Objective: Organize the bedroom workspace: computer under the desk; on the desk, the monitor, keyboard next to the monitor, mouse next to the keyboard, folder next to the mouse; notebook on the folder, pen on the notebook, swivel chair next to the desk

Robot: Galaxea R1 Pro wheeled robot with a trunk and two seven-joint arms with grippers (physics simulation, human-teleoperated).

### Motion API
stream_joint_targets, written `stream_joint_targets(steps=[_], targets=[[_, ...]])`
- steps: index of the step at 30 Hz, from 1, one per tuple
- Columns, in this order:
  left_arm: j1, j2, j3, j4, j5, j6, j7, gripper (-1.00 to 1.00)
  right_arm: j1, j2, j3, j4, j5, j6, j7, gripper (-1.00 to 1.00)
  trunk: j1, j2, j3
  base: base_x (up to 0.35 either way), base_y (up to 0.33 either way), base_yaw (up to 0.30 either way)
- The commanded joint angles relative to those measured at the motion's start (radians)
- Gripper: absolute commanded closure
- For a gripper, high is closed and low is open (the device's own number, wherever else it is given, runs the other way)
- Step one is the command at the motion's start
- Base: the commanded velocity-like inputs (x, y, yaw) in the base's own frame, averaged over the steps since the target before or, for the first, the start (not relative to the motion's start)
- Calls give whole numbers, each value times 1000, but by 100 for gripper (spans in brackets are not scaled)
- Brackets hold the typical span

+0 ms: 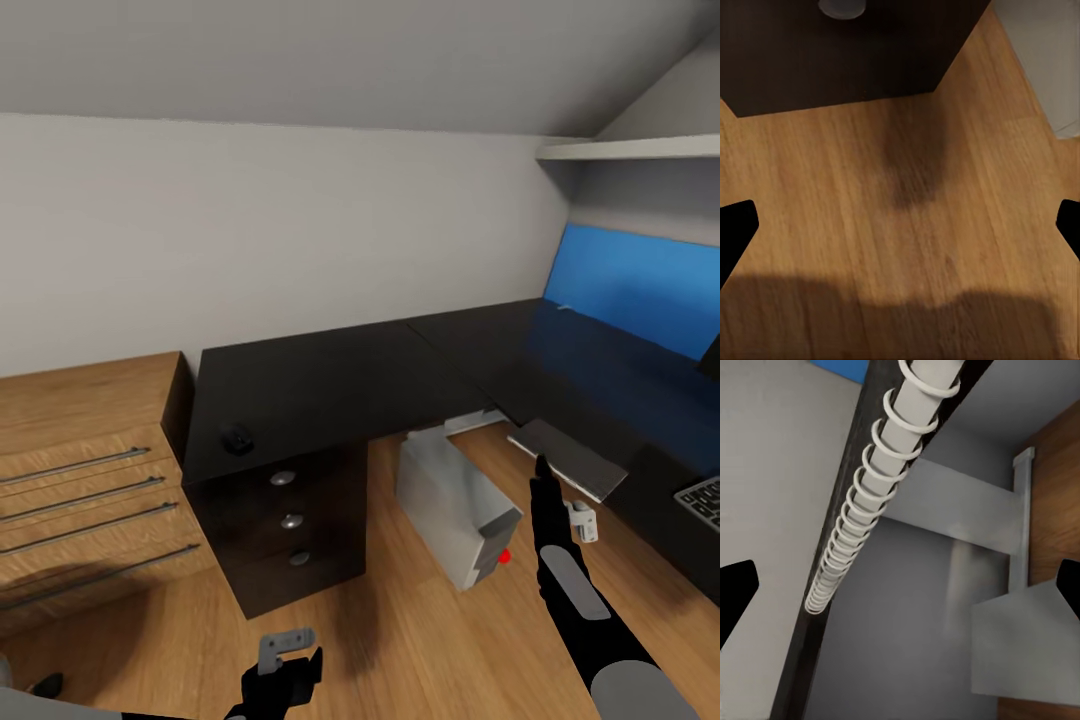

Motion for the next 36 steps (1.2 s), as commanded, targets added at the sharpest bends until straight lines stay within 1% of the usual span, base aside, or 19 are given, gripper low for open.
stream_joint_targets(steps=[1,2,14,19,26,31,36], targets=[[-1,-1,-3,-2,4,-4,2,-100,-1,0,1,0,-11,-3,7,-100,-4,7,2,0,0,0],[-1,-2,-3,-2,5,-4,2,-100,-1,0,1,0,-11,-3,7,-100,-8,14,5,0,0,0],[-1,-10,-3,0,7,-4,1,-100,-1,0,1,1,-11,-3,7,-100,-8,14,5,4,0,0],[-2,-12,-5,0,7,-4,0,-100,-1,-1,1,1,-11,-3,7,-100,-8,14,5,129,0,0],[-1,-13,-7,12,7,-4,2,-100,-1,-2,0,1,-11,-3,7,-100,-8,14,5,32,0,0],[-1,-21,-7,22,7,-4,2,-100,-1,-3,-1,1,-11,-3,5,-100,-8,14,5,13,0,0],[-1,-23,-7,24,8,-4,2,-100,-1,-5,-2,1,-11,-3,5,-100,-8,14,5,110,0,0]])
